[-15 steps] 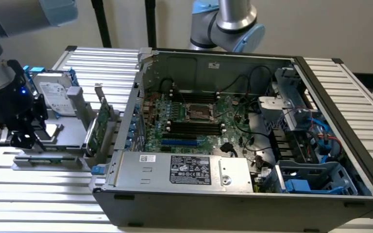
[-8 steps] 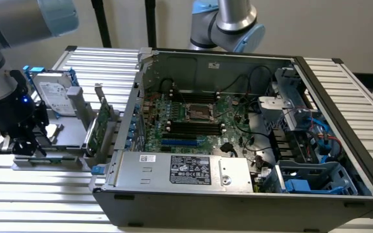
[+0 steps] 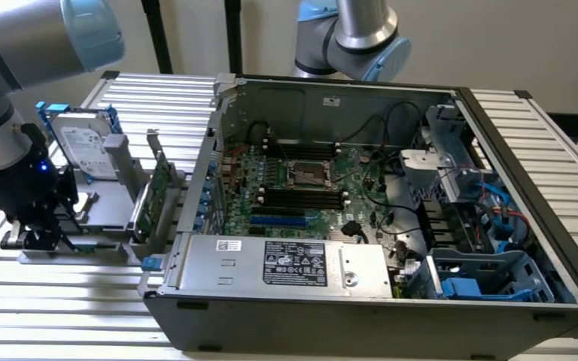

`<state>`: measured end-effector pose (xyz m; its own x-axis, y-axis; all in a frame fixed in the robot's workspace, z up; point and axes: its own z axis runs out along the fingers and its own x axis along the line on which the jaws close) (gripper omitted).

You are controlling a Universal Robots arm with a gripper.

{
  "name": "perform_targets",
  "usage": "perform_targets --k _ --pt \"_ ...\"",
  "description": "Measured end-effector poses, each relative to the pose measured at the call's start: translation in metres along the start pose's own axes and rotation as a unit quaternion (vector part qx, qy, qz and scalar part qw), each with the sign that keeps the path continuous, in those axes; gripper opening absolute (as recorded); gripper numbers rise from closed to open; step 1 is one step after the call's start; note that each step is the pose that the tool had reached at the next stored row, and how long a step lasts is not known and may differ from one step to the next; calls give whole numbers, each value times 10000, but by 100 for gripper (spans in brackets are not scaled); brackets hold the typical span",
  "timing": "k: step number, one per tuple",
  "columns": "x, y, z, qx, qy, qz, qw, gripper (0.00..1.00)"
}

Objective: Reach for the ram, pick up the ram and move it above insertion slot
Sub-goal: 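Pick up the ram and move it above insertion slot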

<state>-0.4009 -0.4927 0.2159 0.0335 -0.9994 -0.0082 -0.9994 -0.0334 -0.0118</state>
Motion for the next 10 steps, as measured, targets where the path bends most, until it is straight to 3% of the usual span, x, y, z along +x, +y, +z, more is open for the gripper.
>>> perform_targets --k 10 --pt "1 -6 148 -34 -1 0 10000 36"
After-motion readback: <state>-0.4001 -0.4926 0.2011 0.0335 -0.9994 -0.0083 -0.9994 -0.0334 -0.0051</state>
